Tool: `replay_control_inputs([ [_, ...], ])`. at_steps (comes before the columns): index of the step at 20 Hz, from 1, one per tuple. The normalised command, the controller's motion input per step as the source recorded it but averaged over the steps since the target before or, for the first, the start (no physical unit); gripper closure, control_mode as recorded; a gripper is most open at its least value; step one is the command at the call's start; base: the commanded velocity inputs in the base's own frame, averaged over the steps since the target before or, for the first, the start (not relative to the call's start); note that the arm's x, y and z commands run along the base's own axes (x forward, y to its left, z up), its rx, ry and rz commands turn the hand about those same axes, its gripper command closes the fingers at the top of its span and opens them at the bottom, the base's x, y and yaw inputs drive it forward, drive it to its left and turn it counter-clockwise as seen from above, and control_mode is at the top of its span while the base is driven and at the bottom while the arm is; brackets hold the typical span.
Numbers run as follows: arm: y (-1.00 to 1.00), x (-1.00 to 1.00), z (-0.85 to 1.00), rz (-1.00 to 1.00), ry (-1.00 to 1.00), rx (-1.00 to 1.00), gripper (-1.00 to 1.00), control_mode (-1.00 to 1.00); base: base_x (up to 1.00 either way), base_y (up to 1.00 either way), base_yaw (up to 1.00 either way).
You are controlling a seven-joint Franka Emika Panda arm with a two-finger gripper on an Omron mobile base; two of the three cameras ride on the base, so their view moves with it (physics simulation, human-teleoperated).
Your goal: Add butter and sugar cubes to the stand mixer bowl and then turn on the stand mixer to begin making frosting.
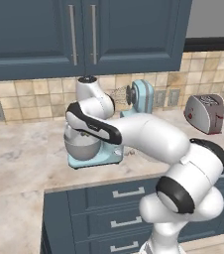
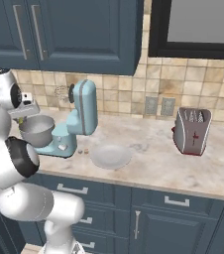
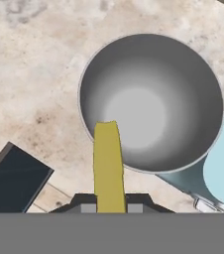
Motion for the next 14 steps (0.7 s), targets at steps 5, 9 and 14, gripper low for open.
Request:
replay_control_inputs([
  [5, 0.00, 0.11, -0.37, 0.00, -0.08, 0.00, 1.00, -1.00, 0.00, 0.00, 0.00],
  [9, 0.00, 0.21, -0.25, 0.00, -0.15, 0.00, 1.00, -1.00, 0.00, 0.00, 0.00],
  [14, 0.00, 0.29, -0.06, 0.00, -0.05, 0.00, 1.00, -1.00, 0.00, 0.00, 0.00],
])
